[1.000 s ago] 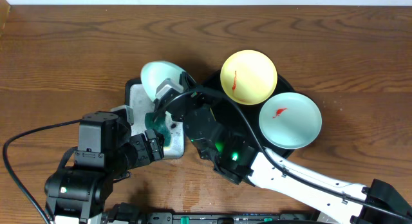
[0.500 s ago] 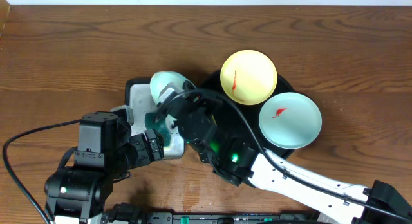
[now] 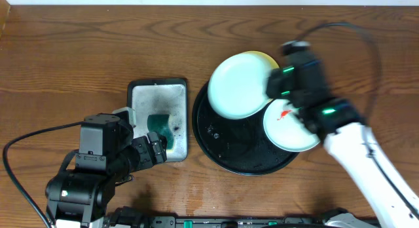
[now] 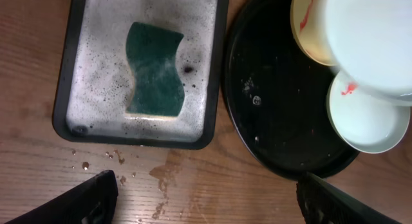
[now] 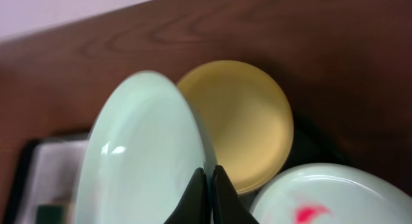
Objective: Clean dirty plates on tray and stack at the side
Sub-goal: 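Carry the clean plate to the right side and set it on the table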
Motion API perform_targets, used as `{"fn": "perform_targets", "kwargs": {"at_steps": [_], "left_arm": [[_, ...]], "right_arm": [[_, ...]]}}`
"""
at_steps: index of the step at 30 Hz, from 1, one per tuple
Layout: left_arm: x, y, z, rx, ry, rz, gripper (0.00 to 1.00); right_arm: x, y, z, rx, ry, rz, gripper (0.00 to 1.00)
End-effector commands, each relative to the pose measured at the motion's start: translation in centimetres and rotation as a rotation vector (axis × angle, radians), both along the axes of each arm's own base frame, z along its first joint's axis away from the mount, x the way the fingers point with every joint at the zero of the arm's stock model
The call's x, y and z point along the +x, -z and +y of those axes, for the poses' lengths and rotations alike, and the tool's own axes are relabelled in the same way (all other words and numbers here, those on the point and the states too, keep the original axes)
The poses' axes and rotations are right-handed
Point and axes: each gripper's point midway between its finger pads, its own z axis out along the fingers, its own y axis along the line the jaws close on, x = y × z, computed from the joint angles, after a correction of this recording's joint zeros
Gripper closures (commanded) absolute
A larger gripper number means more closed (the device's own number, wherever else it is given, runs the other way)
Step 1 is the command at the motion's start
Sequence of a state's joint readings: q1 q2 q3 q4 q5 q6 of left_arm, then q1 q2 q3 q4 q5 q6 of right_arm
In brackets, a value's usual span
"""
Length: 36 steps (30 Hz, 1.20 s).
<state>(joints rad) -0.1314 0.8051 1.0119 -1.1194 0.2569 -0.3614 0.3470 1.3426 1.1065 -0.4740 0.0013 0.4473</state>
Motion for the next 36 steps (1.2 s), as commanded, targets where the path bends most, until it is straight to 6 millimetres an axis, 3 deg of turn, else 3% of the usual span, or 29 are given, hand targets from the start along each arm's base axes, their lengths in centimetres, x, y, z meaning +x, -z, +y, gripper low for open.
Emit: {"fn": "perform_targets", "kwargs": {"at_steps": [1, 3, 7, 13, 15, 18, 21, 23, 26, 30, 31, 36], "left_arm": [[0.0, -0.1, 0.0, 0.002, 0.009, -0.006, 0.11], [0.0, -0.1, 0.0, 0.002, 0.009, -0.006, 0.11], [0.0, -0.1, 0.0, 0.002, 0.009, -0.006, 0.11], [0.0, -0.1, 0.0, 0.002, 0.009, -0.006, 0.11], [0.0, -0.1, 0.0, 0.002, 0.009, -0.006, 0.11], [0.0, -0.1, 0.0, 0.002, 0.009, -0.006, 0.11], [0.0, -0.1, 0.0, 0.002, 0.009, -0.006, 0.11], [0.0, -0.1, 0.0, 0.002, 0.009, -0.006, 0.11], [0.0, -0.1, 0.0, 0.002, 0.009, -0.006, 0.11], [0.0, -0.1, 0.0, 0.002, 0.009, -0.006, 0.11], [0.0, -0.1, 0.0, 0.002, 0.009, -0.006, 0.11], [0.0, -0.1, 0.0, 0.002, 0.009, -0.006, 0.10]], "right_arm": [[-0.4, -1.4, -5.9, 0.226, 0.102, 0.078, 0.99], [-0.6, -0.4, -11.3, 0.218, 0.239, 0.118, 0.99], [-2.2, 2.1, -19.8, 0.212, 0.467, 0.194, 0.99], [-5.0, 5.3, -29.3, 0.183, 0.752, 0.268, 0.99], [-5.7, 6.2, -31.0, 0.197, 0.803, 0.292, 0.99], [-6.4, 8.0, -32.4, 0.198, 0.840, 0.341, 0.99], [-6.3, 9.8, -32.6, 0.196, 0.829, 0.387, 0.97], [-5.9, 10.7, -32.3, 0.201, 0.806, 0.408, 0.87], [-4.9, 11.6, -31.6, 0.157, 0.728, 0.413, 0.62], [-3.1, 11.9, -31.4, 0.079, 0.675, 0.376, 0.46], [-2.7, 11.9, -31.6, 0.057, 0.674, 0.365, 0.45], [-2.2, 13.7, -32.8, 0.022, 0.747, 0.387, 0.61]]}}
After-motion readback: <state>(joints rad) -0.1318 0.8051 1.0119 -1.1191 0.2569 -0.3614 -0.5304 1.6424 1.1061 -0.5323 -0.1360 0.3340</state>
